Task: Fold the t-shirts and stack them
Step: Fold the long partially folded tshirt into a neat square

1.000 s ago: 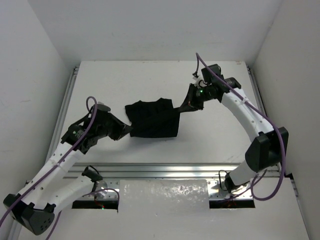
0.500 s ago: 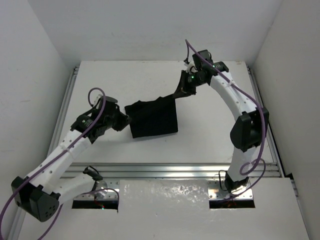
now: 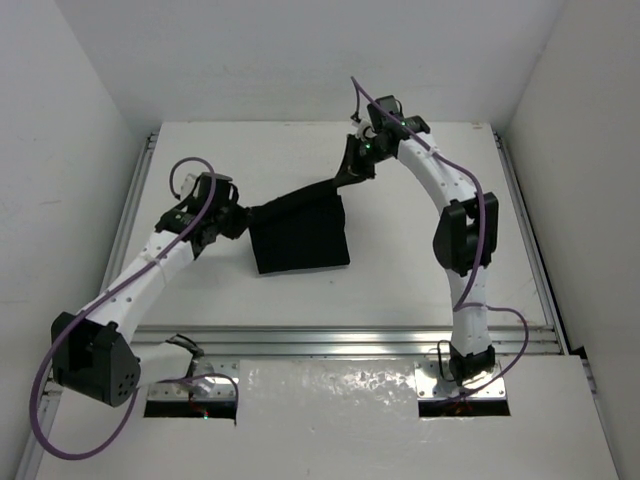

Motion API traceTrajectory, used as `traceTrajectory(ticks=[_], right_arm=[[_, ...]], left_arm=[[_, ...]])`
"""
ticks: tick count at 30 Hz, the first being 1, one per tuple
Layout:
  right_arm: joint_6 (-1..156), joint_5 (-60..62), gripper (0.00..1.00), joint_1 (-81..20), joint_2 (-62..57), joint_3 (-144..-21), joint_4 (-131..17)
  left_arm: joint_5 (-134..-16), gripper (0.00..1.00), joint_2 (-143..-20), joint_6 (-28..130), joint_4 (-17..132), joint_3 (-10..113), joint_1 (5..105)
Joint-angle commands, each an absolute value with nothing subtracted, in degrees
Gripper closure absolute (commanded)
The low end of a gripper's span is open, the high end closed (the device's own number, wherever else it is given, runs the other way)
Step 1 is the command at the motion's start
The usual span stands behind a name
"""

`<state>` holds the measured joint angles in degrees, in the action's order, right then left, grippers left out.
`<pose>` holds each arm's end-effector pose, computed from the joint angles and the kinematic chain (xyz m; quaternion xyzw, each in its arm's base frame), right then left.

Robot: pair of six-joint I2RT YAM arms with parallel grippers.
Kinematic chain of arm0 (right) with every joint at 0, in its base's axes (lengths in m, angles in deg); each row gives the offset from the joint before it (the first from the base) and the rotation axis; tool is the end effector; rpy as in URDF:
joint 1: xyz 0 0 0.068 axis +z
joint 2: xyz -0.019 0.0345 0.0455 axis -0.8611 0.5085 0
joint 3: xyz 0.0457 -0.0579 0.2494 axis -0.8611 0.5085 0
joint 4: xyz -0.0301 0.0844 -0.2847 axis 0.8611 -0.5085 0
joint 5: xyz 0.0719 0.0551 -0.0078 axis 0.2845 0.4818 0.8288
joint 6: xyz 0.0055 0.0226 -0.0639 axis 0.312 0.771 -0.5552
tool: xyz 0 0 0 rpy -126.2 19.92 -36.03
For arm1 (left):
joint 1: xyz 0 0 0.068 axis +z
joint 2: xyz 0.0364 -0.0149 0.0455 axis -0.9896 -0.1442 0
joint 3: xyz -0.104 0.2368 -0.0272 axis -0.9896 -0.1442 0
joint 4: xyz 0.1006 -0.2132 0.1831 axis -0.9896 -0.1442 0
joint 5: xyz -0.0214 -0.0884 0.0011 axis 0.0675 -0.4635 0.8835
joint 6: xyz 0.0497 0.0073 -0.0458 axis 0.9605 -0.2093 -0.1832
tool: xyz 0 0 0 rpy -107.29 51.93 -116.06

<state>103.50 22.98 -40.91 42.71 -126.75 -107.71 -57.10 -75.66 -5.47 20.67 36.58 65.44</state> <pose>0.4877 0.1924 0.2398 0.0446 0.9293 0.3411 0.1340 0.3008 -0.0781 0.2558 -0.4342 0.8172 -0.1901 0.3278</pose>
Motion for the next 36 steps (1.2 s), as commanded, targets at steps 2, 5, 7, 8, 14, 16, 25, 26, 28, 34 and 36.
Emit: traceTrajectory(ticks=[2, 5, 7, 8, 14, 16, 25, 26, 28, 34, 36], right_arm=[[102.1, 23.1, 1.00, -42.2, 43.4, -127.9, -99.0], [102.3, 24.3, 1.00, -42.6, 45.8, -127.7, -94.0], [101.6, 22.4, 1.00, -42.7, 48.9, -131.0, -94.5], [101.6, 22.0, 1.00, -42.9, 49.8, -131.8, -94.9], [102.7, 22.2, 1.00, -44.5, 51.3, -127.3, -88.2], [102.3, 23.2, 1.00, -44.6, 52.7, -128.2, -86.2], [101.8, 24.3, 0.95, -44.8, 60.2, -131.5, -82.0], [102.0, 24.7, 0.94, -44.8, 60.2, -130.5, -81.4], [101.8, 25.3, 0.72, -44.8, 59.8, -129.9, -81.0], [102.2, 24.9, 0.09, -45.2, 56.0, -132.1, -82.4], [101.9, 24.9, 0.06, -45.3, 52.8, -131.9, -82.5]], left_arm=[[-54.0, 1.00, -78.9, -3.5, 25.6, 38.2, 68.2], [-55.8, 1.00, -83.0, -1.1, 31.3, 38.0, 68.6], [-56.8, 1.00, -86.5, 1.0, 35.5, 38.3, 68.8], [-56.4, 1.00, -87.8, 1.1, 35.7, 38.9, 69.0], [-54.3, 1.00, -96.7, 3.1, 36.5, 45.3, 69.7], [-53.4, 1.00, -99.1, 3.1, 35.7, 47.4, 69.8], [-49.3, 1.00, -104.9, -0.9, 30.5, 48.9, 70.1], [-49.7, 1.00, -105.2, -0.8, 30.6, 48.6, 70.1], [-50.4, 0.79, -105.9, -0.7, 32.0, 47.8, 70.1], [-47.1, 0.09, -104.8, 1.6, 28.8, 52.6, 70.1], [-45.7, 0.02, -103.2, 3.8, 27.9, 54.9, 69.8]])
